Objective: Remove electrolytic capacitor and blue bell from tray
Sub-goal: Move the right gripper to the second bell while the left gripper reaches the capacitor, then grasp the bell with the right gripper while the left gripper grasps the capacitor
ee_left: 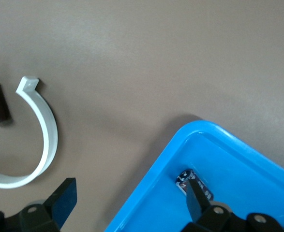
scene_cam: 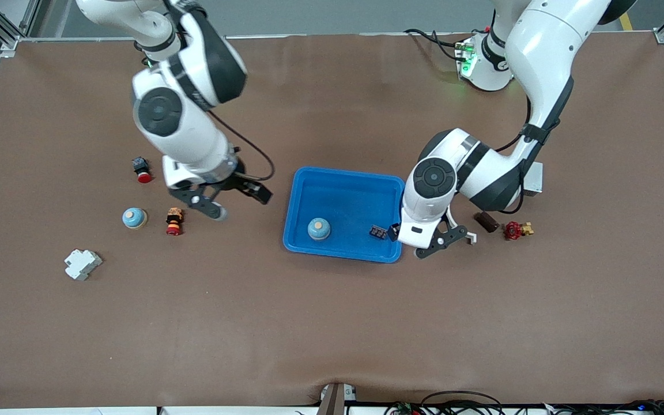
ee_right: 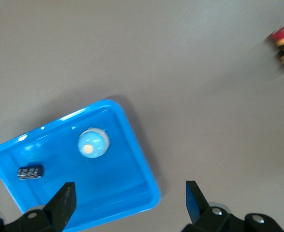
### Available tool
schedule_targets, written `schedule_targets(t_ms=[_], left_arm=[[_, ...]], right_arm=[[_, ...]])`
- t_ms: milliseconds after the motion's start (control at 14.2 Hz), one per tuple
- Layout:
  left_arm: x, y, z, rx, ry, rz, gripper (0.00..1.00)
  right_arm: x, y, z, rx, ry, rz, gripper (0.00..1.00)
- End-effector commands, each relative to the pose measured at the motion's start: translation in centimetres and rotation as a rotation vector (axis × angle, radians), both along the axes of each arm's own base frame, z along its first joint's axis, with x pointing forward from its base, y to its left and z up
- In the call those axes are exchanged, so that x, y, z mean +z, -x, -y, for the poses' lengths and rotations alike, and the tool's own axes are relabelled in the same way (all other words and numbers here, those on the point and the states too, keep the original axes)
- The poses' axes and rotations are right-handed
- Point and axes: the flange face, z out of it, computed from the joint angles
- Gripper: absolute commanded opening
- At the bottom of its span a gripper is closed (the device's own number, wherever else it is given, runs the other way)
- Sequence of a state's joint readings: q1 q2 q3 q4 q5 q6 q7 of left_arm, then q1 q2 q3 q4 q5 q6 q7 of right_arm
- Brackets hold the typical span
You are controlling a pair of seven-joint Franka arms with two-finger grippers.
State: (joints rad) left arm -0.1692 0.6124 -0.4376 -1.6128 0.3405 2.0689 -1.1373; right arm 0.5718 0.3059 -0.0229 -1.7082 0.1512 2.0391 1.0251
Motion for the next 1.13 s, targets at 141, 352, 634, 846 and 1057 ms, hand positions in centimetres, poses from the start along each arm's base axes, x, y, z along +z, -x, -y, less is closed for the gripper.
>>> schedule_targets(t_ms=[141, 352, 634, 846, 1057], left_arm=[[-2.4, 0.4, 2.5, -0.067, 0.03, 0.002, 1.0], [-4.4, 1.5, 4.3, -0.018, 0.031, -0.002, 1.0], [-6.9, 2.7, 6.8, 0.073, 0.074, 0.018, 0.94], [-7.9, 2.4, 7.1, 0.216, 0.115, 0.047, 0.89], [-9.9, 2.3, 6.3, 0.271, 0.093, 0.035, 0.77]], right_arm=[[-7.2, -0.6, -7.0, -0.086, 0.021, -0.012, 1.0], [-11.6, -0.7, -10.5, -0.14, 0.033, -0.008, 1.0], [-16.3, -1.3, -11.6, -0.17, 0.066, 0.035, 1.0], [-18.8, -1.6, -11.8, -0.173, 0.056, 0.052, 1.0], [-20.4, -1.9, -12.3, -0.172, 0.064, 0.056, 1.0]])
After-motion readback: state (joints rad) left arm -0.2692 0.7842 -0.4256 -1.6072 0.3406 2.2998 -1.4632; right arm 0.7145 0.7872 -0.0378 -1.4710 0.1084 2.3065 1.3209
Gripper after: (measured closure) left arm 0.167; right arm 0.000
